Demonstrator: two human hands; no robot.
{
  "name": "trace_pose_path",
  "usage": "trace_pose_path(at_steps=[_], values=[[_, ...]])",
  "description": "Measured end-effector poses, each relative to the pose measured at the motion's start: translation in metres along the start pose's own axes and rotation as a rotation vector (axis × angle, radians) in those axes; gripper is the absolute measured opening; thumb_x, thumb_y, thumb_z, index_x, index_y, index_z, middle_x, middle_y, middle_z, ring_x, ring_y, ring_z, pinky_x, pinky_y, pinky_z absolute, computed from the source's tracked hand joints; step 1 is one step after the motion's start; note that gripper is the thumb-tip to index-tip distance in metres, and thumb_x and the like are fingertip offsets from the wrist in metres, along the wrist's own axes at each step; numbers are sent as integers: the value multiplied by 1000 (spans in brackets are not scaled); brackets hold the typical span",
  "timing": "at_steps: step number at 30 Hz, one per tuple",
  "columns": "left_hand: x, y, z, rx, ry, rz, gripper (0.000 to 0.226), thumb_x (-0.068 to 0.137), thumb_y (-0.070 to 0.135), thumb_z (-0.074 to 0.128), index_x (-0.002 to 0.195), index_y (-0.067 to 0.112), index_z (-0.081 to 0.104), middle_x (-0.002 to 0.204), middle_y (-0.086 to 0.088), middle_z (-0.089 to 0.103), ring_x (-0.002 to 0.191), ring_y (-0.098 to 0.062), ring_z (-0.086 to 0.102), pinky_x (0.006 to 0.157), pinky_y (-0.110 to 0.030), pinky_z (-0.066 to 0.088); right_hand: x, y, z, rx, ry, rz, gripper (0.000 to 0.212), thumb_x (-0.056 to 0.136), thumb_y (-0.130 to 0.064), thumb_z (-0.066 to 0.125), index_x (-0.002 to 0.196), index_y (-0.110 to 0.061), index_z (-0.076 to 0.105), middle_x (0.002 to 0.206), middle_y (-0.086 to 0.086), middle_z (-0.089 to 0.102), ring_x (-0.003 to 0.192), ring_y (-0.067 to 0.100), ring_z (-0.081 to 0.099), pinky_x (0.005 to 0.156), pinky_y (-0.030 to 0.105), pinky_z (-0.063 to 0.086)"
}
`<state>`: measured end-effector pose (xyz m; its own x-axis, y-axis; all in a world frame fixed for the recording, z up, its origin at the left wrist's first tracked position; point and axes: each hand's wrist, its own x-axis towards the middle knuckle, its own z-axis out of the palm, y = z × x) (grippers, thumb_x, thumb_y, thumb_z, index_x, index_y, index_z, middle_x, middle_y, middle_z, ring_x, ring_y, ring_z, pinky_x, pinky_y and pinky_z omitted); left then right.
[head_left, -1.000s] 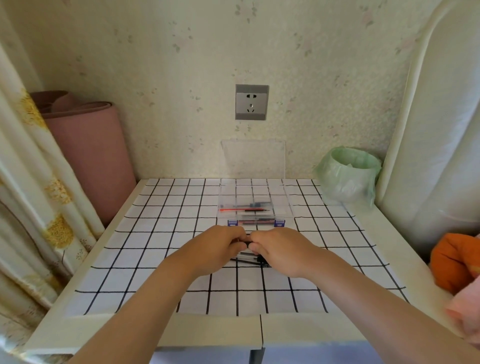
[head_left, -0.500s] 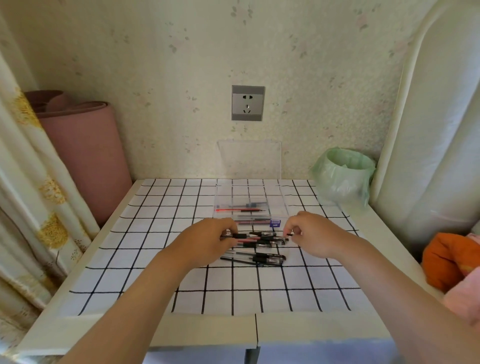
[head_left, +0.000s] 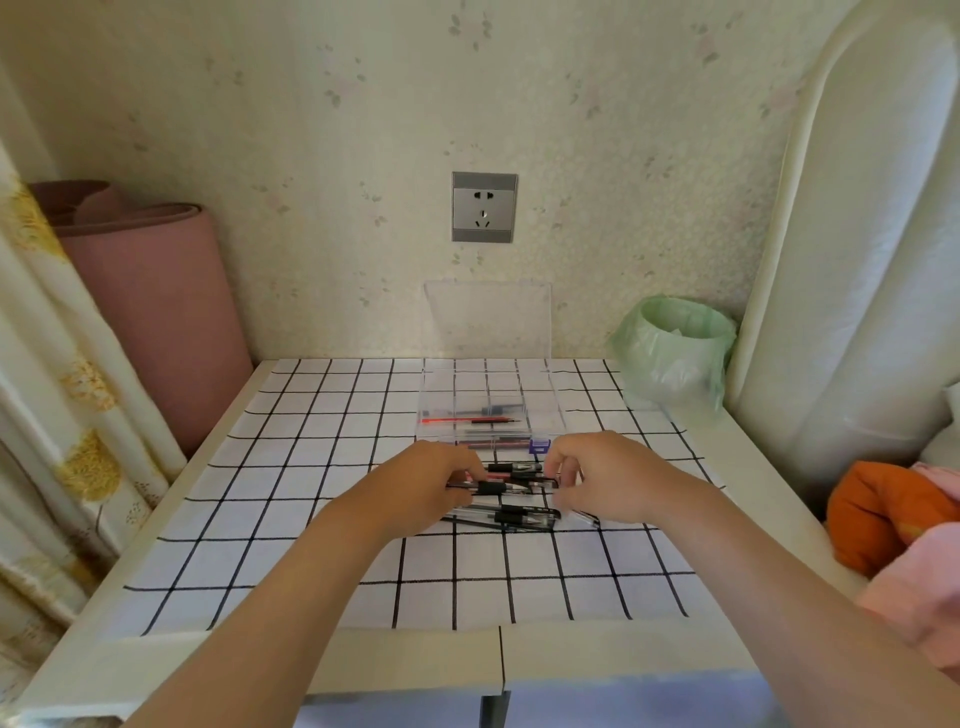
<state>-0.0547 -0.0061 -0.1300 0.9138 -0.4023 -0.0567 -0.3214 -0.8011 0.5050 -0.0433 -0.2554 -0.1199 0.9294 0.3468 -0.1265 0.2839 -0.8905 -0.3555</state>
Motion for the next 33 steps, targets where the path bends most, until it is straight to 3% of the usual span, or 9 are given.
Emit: trace_pose_path(at_steps=[4,8,11,16,19,23,25,30,33], values=[[1,0,1,-10,22,20,19,93,23,64,106,36,65,87,17,58,77,0,55,66,-15,39,1,-20,1,7,107,-142,21,93,-39,60,114,-38,64,102,-18,64,71,-6,50,67,22,39],[1,1,-1,-31,106,25,17,91,31,66,107,38,66,91,16,61,72,0,56,62,-15,39,5,-31,8,-100,86,-217,22,100,-30,50,114,-29,67,107,-10,60,94,11,56,80,33,48],[0,2,-4,16,147,42,16,92,34,65,107,38,66,93,14,63,67,-1,54,60,-17,39,8,-35,10,-108,109,-224,23,101,-31,48,108,-26,69,102,-8,62,93,14,57,81,37,49],[-1,0,-9,37,126,46,14,94,33,62,106,34,69,91,11,66,64,-2,55,67,-25,49,10,-42,10,-108,171,-184,17,95,-37,59,102,-31,73,94,-9,69,87,13,61,76,33,50],[-2,-2,-10,53,105,41,14,95,33,59,104,34,70,86,10,66,68,-5,56,63,-23,45,11,-46,12,-111,230,-151,12,87,-40,69,96,-32,69,97,-13,66,87,8,60,70,27,45],[-5,-5,-13,56,124,27,16,95,35,58,107,37,69,94,10,71,76,-6,62,72,-30,53,13,-47,15,-21,223,-176,34,84,-49,68,112,-33,59,111,-17,59,97,7,58,80,30,48],[-6,-6,-15,53,132,19,18,95,35,59,110,36,69,104,10,70,87,-8,64,81,-36,53,15,-49,16,-31,180,-200,30,92,-47,59,118,-32,62,113,-14,59,102,9,57,81,31,47],[-9,-5,-17,74,119,30,22,98,32,56,115,30,69,112,7,69,101,-13,62,88,-36,51,17,-54,16,-86,198,-196,19,93,-42,60,104,-34,72,104,-11,66,95,13,59,78,33,49],[-9,-7,-16,64,89,24,21,98,31,55,113,30,69,103,6,70,89,-12,63,81,-34,52,17,-57,18,-72,242,-148,12,85,-40,71,94,-31,71,100,-12,64,91,12,59,74,30,46]])
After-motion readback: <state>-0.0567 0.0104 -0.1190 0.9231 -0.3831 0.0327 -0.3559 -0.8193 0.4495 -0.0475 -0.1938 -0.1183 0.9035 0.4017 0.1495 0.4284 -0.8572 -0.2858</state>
